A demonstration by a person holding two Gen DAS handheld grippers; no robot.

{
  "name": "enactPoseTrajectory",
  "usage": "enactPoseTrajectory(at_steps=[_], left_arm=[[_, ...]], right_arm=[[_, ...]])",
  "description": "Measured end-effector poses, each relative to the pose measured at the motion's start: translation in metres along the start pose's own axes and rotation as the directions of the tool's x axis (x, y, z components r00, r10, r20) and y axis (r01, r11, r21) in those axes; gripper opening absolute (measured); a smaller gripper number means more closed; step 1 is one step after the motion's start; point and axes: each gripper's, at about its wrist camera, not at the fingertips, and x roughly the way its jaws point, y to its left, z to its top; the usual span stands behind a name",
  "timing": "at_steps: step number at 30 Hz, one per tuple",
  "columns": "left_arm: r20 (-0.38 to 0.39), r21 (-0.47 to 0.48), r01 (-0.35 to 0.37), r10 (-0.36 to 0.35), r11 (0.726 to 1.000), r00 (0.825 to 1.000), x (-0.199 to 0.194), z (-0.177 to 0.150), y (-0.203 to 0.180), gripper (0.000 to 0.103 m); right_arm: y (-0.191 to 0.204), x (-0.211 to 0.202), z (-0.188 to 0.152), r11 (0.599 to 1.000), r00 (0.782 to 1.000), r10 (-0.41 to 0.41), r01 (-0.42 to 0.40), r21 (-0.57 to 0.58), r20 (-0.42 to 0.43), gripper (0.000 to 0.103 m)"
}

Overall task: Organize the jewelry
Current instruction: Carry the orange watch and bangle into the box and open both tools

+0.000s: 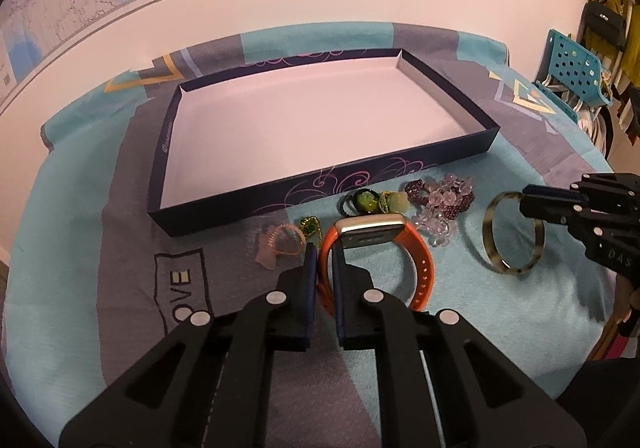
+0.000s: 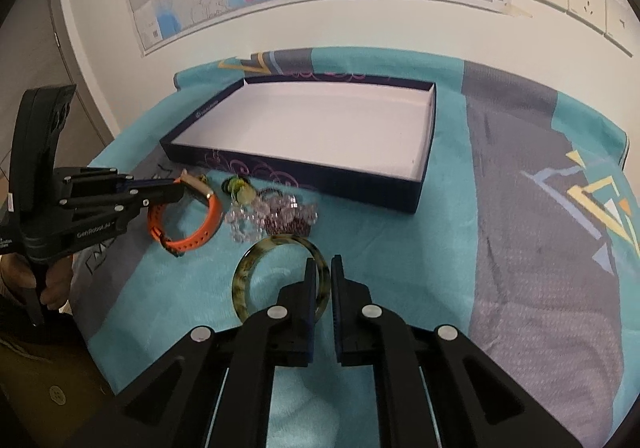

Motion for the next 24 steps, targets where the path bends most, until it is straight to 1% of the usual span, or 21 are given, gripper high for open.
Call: enactPoseTrajectory(at_steps=[5,9,14,19,22,24], left_arm=[[0.03,-0.014,0.02,-0.02,1.0,0.999,-0.013,0.005,0.007,0.008],[0.065,-0.028,0.05,-0.048,0.998,0.997,-0.026,0.013,0.015,0.008],[0.095,-0.04,0.05,-0.046,0.998,0.994,-0.032,0.025,0.025,0.008],[0.113,-0.069,0.039,-0.032,0.997,0.993,-0.024,0.047,0.039,0.008],[0.117,-0.086,0.041,-0.031,0.995,0.993,-0.012,0.063,0.048,0.008],[0.114,-0.099,0.026,-0.014,0.995,0.993,-0.001,0.075,0.055,0.009]], right_arm=[[-0.001,-0.004,0.016,1.0,0.999,0.009,-0.009,-0.015,0.036,0.006],[-0.001,-0.008,0.031,0.999,0.997,0.006,-0.003,-0.033,0.076,0.006],[-0.004,-0.007,0.052,0.999,0.993,0.001,0.005,-0.051,0.121,0.006],[-0.012,0.006,0.078,0.998,0.991,-0.002,0.01,-0.055,0.137,0.006],[-0.018,0.019,0.097,0.999,0.99,0.002,0.005,-0.05,0.138,0.006],[-0.022,0.029,0.11,0.999,0.991,0.0,0.007,-0.05,0.131,0.006]])
